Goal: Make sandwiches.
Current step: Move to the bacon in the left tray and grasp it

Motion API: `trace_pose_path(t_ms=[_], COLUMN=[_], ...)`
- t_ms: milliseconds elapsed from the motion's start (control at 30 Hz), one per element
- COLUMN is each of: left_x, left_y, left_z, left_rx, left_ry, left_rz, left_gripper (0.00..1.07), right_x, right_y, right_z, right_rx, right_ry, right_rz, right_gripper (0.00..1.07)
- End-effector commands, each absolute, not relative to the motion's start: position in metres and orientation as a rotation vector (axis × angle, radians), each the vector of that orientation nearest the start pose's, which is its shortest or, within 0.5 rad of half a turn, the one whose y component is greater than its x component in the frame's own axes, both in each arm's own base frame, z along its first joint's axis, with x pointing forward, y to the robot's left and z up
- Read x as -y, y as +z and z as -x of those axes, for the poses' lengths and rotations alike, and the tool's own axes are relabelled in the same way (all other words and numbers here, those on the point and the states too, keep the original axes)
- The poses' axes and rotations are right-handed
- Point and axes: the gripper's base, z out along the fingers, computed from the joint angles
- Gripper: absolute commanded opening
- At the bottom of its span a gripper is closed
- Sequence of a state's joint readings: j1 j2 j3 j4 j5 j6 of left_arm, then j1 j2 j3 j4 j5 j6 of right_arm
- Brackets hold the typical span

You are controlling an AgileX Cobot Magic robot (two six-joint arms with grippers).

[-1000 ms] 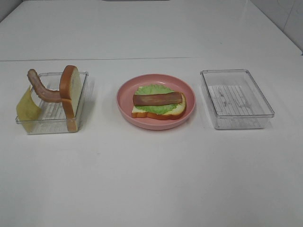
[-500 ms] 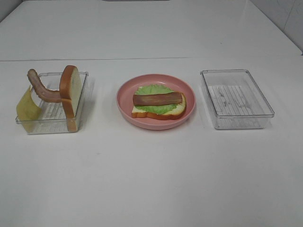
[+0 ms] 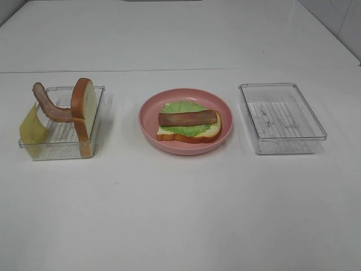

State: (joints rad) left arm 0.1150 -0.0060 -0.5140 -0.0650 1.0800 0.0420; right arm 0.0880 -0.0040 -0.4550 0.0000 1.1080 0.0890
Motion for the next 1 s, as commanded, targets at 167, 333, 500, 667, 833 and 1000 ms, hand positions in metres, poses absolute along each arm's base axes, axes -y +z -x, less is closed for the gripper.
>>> trace_pose_path(t_ms=[167, 333, 500, 667, 833, 1000], left_x=[0.006, 0.006, 0.006, 0.003, 0.000, -0.005], left_y=[0.280, 0.280, 0.280, 0.293, 0.309, 0.324], left_z=[0.007, 0.008, 0.006, -0.018, -0.044, -0.092], left_rx=[-2.039, -2.038, -2.048, -2.254, -2.429, -2.676], left_ry=[0.019, 0.017, 0.013, -0.005, -0.020, -0.043], left_rz=[0.067, 0.069, 0.078, 0.094, 0.104, 0.117], left_gripper=[1.01, 1.01, 1.01, 1.01, 1.01, 1.01], right_x=[-0.001, -0.001, -0.001, -0.001, -0.001, -0.001], right_y=[0.261, 0.261, 0.261, 0.261, 0.261, 0.261], right_z=[0.007, 0.007, 0.007, 0.007, 0.007, 0.007], right_rx=[-2.092, -2.092, -2.092, -2.092, -2.092, -2.092], right_ry=[0.066, 0.070, 0.072, 0.072, 0.072, 0.072], right_rz=[-0.082, -0.080, -0.082, -0.082, -0.082, -0.082], right_gripper=[0.98, 0.98, 0.98, 0.98, 0.98, 0.98])
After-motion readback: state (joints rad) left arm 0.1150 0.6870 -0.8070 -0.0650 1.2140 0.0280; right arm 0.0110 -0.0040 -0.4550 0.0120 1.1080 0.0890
